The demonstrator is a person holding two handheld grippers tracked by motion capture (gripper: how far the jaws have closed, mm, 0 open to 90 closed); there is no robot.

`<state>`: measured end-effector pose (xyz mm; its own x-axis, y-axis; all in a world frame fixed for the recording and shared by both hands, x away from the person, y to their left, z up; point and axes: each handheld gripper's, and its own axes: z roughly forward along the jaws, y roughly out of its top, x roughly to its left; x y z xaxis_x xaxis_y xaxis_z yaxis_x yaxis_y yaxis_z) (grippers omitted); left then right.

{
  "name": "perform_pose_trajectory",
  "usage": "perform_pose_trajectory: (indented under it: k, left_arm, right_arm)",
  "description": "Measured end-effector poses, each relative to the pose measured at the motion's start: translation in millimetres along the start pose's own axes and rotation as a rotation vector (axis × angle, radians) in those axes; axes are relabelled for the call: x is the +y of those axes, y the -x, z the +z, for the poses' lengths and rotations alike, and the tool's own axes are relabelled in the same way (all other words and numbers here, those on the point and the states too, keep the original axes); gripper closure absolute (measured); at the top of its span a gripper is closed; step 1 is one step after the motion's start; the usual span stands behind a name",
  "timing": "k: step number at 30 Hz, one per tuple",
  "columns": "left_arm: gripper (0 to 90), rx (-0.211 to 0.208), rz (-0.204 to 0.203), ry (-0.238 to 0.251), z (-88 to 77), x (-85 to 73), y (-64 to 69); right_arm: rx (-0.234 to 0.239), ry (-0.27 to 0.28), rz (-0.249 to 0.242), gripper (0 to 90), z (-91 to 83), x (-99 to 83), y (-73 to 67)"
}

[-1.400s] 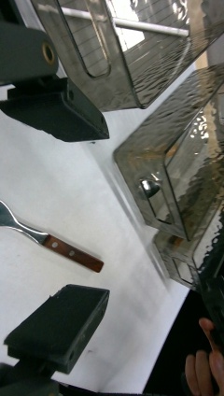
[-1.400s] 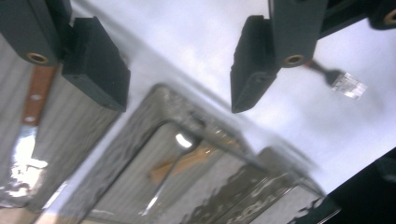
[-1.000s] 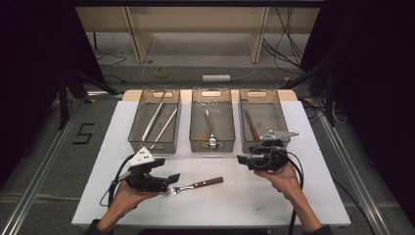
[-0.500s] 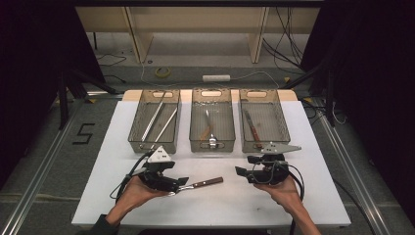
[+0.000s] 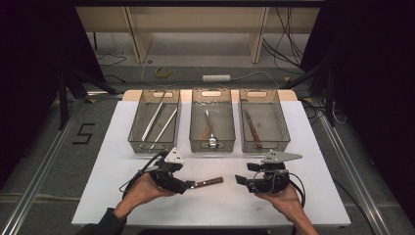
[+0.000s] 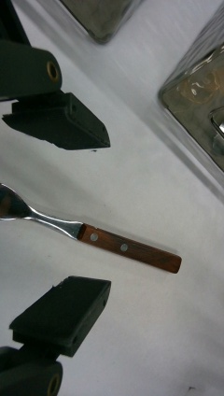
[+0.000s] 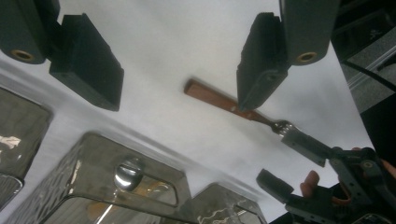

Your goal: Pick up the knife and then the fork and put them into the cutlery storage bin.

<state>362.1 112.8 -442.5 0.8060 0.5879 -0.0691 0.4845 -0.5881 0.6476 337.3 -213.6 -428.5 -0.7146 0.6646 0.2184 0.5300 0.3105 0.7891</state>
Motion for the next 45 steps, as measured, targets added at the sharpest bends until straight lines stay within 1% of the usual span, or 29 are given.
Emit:
perform_pose_trajectory:
  k: [3, 5, 6, 7, 11, 12, 13, 15, 19, 20, 21, 22, 24, 26, 28, 30, 32, 35, 37, 39, 40, 45]
  left_arm:
    - [26.1, 0.001, 0.003, -0.015, 3.4, 2.1, 1.0]
    - [26.7, 0.003, 0.023, -0.04, 6.1, 3.7, 1.6]
    - [27.0, 0.008, 0.028, -0.043, 7.2, 4.2, 1.8]
    - [27.3, 0.004, 0.024, -0.047, 8.5, 4.5, 2.5]
    - [29.2, 0.004, 0.037, -0.075, 11.8, 5.1, 2.0]
    - [29.7, 0.004, 0.037, -0.078, 12.7, 5.3, 1.7]
    - [30.5, 0.002, 0.028, -0.078, 14.1, 5.4, 2.1]
    - [31.9, 0.011, 0.054, -0.102, 16.4, 6.5, 2.9]
    - [34.7, 0.012, 0.075, -0.127, 21.7, 9.9, 6.1]
    - [35.8, 0.016, 0.09, -0.137, 22.8, 10.8, 7.0]
    - [36.8, 0.02, 0.096, -0.142, 24.2, 11.5, 8.0]
    - [37.9, 0.017, 0.102, -0.151, 25.0, 12.2, 8.0]
    - [40.2, 0.007, 0.103, -0.161, 27.3, 13.1, 8.5]
    - [42.8, 0.004, 0.116, -0.177, 30.0, 13.8, 9.5]
    - [45.0, 0.004, 0.118, -0.185, 33.0, 14.7, 10.7]
    - [46.4, 0.004, 0.13, -0.197, 35.7, 15.9, 12.3]
    - [48.3, -0.005, 0.143, -0.21, 37.8, 17.7, 13.5]
    - [51.6, -0.01, 0.142, -0.223, 41.5, 19.0, 16.1]
    - [54.3, -0.02, 0.144, -0.242, 43.2, 20.0, 15.8]
    - [55.8, -0.019, 0.135, -0.247, 44.9, 19.5, 15.7]
    - [56.4, -0.016, 0.142, -0.254, 45.4, 19.3, 15.2]
    - [60.9, -0.03, 0.15, -0.264, 46.4, 20.1, 15.9]
  right_arm:
    - [0.004, -0.003, -0.006, 31.6, -0.5, -2.1, -3.5]
    - [0.001, -0.007, -0.015, 31.5, -0.4, -3.1, -5.5]
    - [0.001, -0.007, -0.02, 31.5, -0.5, -3.6, -6.2]
    - [0.002, -0.007, -0.022, 31.5, -0.7, -3.9, -6.8]
    - [0.003, -0.009, -0.029, 31.3, -2.8, -5.2, -8.7]
    - [0.003, -0.008, -0.027, 31.1, -3.2, -5.8, -9.0]
    - [0.006, -0.009, -0.025, 31.0, -3.7, -6.3, -8.9]
    - [0.005, -0.011, -0.022, 30.7, -4.5, -7.4, -8.6]
    - [0.003, -0.01, -0.02, 29.9, -6.2, -9.8, -9.0]
    - [0.003, -0.011, -0.019, 29.9, -6.6, -10.3, -9.4]
    - [0.003, -0.011, -0.018, 29.9, -7.1, -10.8, -9.9]
    - [0.004, -0.01, -0.02, 29.9, -7.5, -11.2, -10.2]
    - [0.006, -0.01, -0.02, 29.9, -8.4, -12.1, -10.8]
    - [0.007, -0.011, -0.02, 29.9, -8.9, -12.9, -11.3]
    - [0.009, -0.016, -0.019, 29.9, -9.3, -13.9, -11.8]
    - [0.009, -0.021, -0.023, 29.9, -9.3, -14.7, -12.3]
    - [0.008, -0.023, -0.024, 29.9, -9.4, -15.0, -12.9]
    - [0.01, -0.024, -0.025, 30.0, -9.7, -15.4, -12.6]
    - [0.01, -0.023, -0.025, 30.1, -9.6, -15.5, -12.6]
    - [0.012, -0.026, -0.024, 30.1, -9.5, -16.1, -13.2]
    - [0.013, -0.026, -0.023, 30.2, -9.4, -16.0, -13.5]
    - [0.009, -0.025, -0.025, 30.5, -9.4, -15.9, -13.6]
